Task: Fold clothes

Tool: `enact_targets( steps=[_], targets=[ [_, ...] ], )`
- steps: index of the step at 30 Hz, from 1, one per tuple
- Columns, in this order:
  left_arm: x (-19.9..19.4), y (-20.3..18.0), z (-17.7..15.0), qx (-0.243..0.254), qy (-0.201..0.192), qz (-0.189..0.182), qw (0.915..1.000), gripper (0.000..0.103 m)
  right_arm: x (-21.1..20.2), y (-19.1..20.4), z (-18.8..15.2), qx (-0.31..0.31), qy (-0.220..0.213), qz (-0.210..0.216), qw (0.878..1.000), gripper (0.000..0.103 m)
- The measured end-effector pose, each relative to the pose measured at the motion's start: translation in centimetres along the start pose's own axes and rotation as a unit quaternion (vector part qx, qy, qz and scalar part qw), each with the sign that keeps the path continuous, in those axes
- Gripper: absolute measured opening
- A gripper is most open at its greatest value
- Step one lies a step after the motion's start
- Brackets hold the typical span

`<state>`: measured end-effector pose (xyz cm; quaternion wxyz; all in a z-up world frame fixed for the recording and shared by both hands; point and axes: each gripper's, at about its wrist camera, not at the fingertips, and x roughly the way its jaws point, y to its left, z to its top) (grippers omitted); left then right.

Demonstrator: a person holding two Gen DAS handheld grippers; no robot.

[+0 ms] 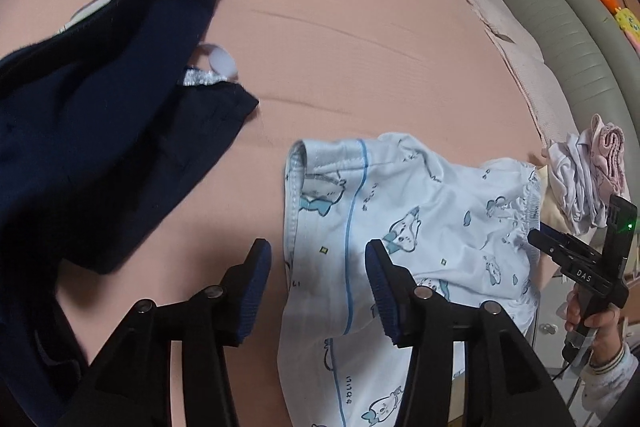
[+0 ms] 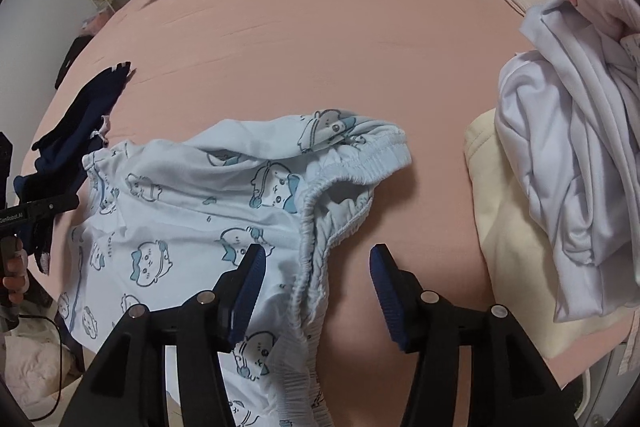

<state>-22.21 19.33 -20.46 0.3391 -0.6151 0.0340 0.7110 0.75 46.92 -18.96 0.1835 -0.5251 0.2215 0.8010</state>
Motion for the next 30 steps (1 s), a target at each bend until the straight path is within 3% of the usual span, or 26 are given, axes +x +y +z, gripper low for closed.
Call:
enact_targets(
  steps=[5,16,25,28,30],
  targets=[
    [1.3,1.0,-0.6,-0.030,0.021,-0.022,0.9991,0.046,0.8,-0.2,-0.5,0.017,0.024,0.023,0.999,0.054],
    [1.5,0.9,-1.7,-0.048,0.001,-0.031,0.9984,0.046,1.6,-2.3,-2.4,0.074,0.045,0.058,0.995,0.055],
    [1.5,-0.5,-2.5,-0.017,-0.020,-0.001,0.9997,0.046,2.1,-1.1,-1.9,0.027,0.027,0.048,0.998,0.055],
    [1.5,-0.9,-2.7,-0.011,-0.030,0.021,0.9993,0.032,2.5,0.1,-1.9,-0.013,0.021,0.020,0.999,0.053],
    [1.6,-1.2,-2.9,-0.008,-0.034,0.030,0.9989,0.020,2.5,0.6,-1.9,-0.037,0.015,-0.005,0.999,0.036]
  ],
)
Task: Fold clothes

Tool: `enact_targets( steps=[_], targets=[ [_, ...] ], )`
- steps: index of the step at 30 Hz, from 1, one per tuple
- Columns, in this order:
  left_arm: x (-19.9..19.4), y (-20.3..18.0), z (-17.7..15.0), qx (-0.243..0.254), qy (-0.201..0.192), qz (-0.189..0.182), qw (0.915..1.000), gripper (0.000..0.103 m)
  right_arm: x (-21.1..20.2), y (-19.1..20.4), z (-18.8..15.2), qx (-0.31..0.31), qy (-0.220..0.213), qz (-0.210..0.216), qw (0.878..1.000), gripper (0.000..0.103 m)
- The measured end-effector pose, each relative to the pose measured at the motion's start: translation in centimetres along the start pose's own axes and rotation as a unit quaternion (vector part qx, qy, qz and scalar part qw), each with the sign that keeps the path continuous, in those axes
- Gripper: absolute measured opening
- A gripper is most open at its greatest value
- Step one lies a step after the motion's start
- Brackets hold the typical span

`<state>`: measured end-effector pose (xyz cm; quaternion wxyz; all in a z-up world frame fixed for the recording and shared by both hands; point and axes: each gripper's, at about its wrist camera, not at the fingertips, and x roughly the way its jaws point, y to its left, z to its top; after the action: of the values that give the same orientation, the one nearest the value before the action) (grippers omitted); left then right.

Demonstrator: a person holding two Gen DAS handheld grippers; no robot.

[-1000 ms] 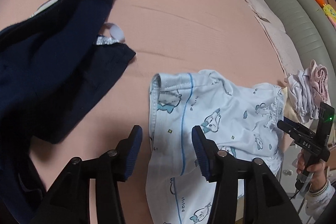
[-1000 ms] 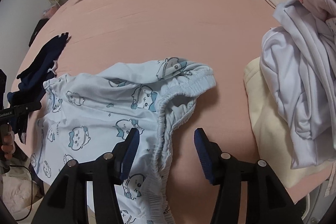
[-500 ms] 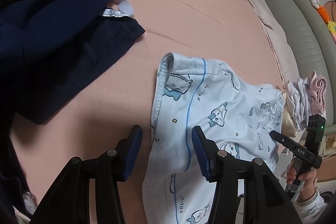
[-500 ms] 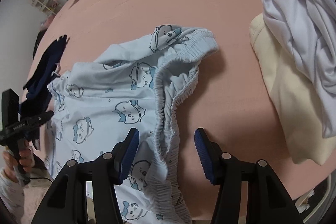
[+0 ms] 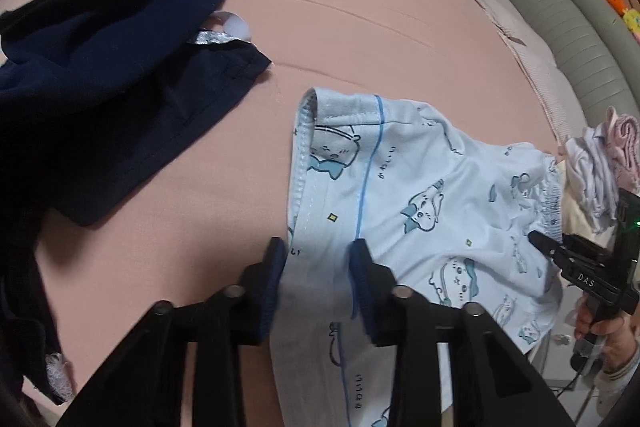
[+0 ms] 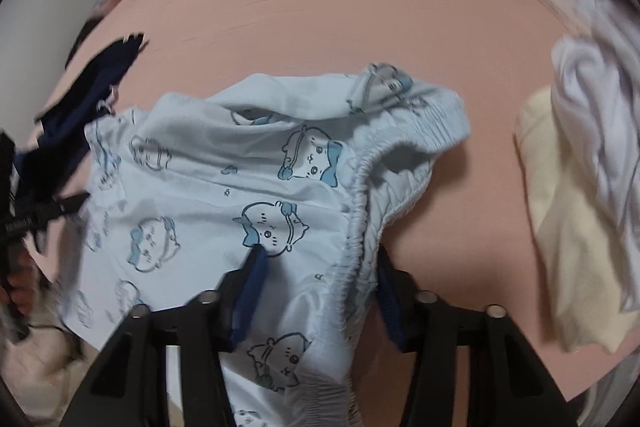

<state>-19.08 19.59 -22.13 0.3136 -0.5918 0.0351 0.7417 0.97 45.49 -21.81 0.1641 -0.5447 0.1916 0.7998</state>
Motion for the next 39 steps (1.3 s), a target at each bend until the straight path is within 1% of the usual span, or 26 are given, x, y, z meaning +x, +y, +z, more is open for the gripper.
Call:
enact_targets(
  steps=[1,2,3,5,8,12,15,17,18,21,27,31,34,35,36,37,38,39],
  targets=[
    [-0.1,0.0,0.0,0.000,-0.002,0.000,1.0000,0.016,0.0,0.2,0.0,-0.012,-0.002,-0.013,1.000,0.032],
    [0.0,0.0,0.1,0.002,0.000,-0.001,1.0000,0.013,0.0,0.4,0.0,-0.023,-0.001,-0.025,0.999,0.024],
    [0.0,0.0,0.1,0.005,0.001,-0.001,1.0000,0.012,0.1,0.5,0.0,-0.033,-0.001,-0.036,0.999,0.020],
    [0.1,-0.1,0.1,0.011,0.002,0.002,0.9999,0.011,0.0,0.8,-0.1,-0.052,0.000,-0.050,0.997,0.017],
    [0.3,-0.6,0.2,0.020,0.002,0.010,0.9997,0.010,-0.1,1.1,-0.1,-0.076,0.001,-0.081,0.994,0.015],
    [0.7,-2.1,0.4,0.055,-0.001,0.044,0.9975,0.010,-0.2,1.3,-0.1,-0.101,0.000,-0.113,0.989,0.014],
    [0.5,-2.9,0.4,0.077,-0.006,0.071,0.9945,0.009,-0.6,0.5,-0.6,-0.100,0.002,-0.120,0.988,0.014],
    [0.4,-3.0,0.5,0.084,-0.008,0.088,0.9926,0.009,-0.8,-0.2,-1.0,-0.100,0.004,-0.123,0.987,0.014],
    [0.4,-2.9,0.5,0.084,-0.005,0.090,0.9923,0.009,-0.8,-0.3,-1.0,-0.099,0.005,-0.122,0.988,0.014],
    [0.9,-2.8,0.4,0.086,0.004,0.088,0.9924,0.009,-0.7,-0.6,-1.1,-0.095,0.009,-0.119,0.988,0.014],
    [1.5,-3.6,0.7,0.094,0.016,0.096,0.9908,0.008,-0.4,-1.0,-1.0,-0.092,0.017,-0.116,0.989,0.014],
    [1.4,-3.4,1.2,0.065,0.034,0.083,0.9938,0.009,-0.4,-1.2,-1.1,-0.096,0.015,-0.107,0.990,0.015],
    [1.6,-3.4,1.8,0.036,0.055,0.077,0.9949,0.011,-0.7,-1.7,-0.9,-0.083,0.014,-0.090,0.992,0.019],
    [1.6,-3.5,2.0,0.029,0.059,0.073,0.9951,0.011,-0.9,-1.8,-0.8,-0.079,0.016,-0.085,0.993,0.028],
    [1.6,-3.5,2.2,0.021,0.061,0.070,0.9955,0.012,-1.2,-2.0,-0.7,-0.075,0.017,-0.080,0.994,0.040],
    [1.6,-3.5,2.3,0.014,0.062,0.068,0.9956,0.013,-1.6,-2.1,-0.5,-0.071,0.017,-0.074,0.995,0.046],
    [1.5,-3.6,2.5,0.006,0.061,0.063,0.9961,0.014,-2.1,-2.2,-0.4,-0.068,0.015,-0.070,0.995,0.055],
    [1.4,-3.7,2.7,0.003,0.062,0.055,0.9966,0.018,-2.5,-2.2,-0.2,-0.067,0.012,-0.070,0.995,0.056]
  ],
)
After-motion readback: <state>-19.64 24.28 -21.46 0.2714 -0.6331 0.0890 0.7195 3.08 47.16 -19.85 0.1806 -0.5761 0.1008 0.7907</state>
